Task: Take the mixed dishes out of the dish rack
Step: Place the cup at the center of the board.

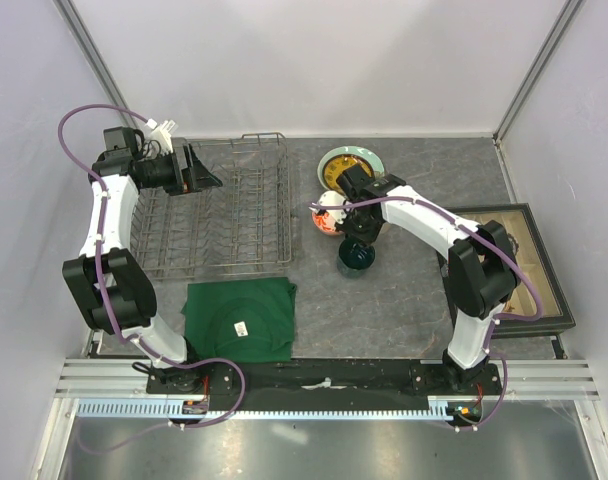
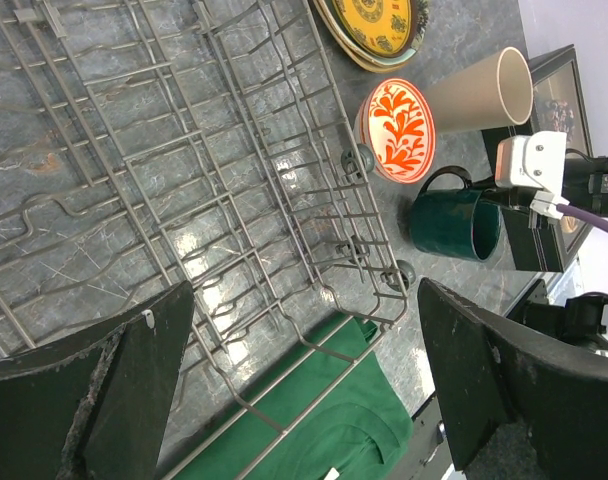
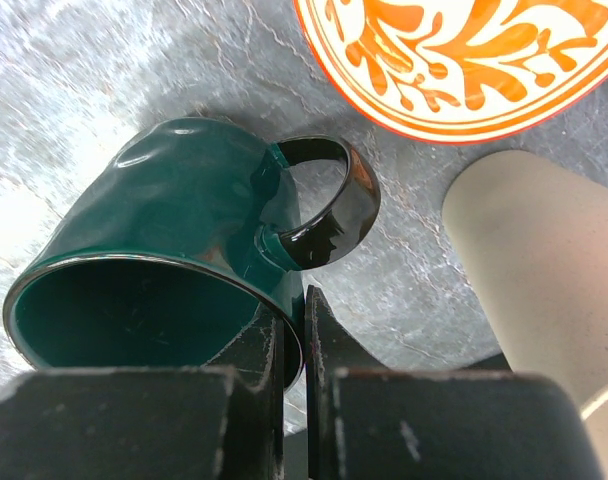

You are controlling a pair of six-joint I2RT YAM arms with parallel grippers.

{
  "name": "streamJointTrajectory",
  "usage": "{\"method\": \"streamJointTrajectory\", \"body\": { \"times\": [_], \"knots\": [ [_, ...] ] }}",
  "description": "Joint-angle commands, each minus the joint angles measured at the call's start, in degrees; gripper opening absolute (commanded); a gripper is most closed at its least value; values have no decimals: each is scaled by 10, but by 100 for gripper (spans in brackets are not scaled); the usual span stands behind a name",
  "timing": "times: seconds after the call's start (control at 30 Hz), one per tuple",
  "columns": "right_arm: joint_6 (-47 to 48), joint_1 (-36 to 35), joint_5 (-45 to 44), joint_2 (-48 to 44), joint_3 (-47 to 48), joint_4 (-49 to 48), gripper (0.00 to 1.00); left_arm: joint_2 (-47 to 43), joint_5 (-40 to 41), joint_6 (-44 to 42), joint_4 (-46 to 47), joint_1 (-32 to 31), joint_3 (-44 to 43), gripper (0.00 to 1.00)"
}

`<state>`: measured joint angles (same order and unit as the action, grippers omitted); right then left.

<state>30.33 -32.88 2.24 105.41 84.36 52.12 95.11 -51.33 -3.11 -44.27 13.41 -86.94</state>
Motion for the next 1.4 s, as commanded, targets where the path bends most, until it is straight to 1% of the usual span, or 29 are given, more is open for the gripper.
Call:
{"method": "streamJointTrajectory", "body": {
  "times": [0.0,0.27,0.4,0.63,1.37],
  "knots": [
    [28,4,-19,-6,25,18,0,3,-14,-30,-2,1,-17,99],
    [75,36,-19,-3,47,49,0,4,-18,-34,-7,1,-22,98],
    [106,41,-19,-1,53,61,0,6,-24,-32,-7,1,-24,98],
    [131,43,-39,8,50,66,0,6,-26,-32,-7,1,-24,98],
    [187,72,-38,32,36,74,0,7,-40,-41,-16,1,-25,98]
  ]
}}
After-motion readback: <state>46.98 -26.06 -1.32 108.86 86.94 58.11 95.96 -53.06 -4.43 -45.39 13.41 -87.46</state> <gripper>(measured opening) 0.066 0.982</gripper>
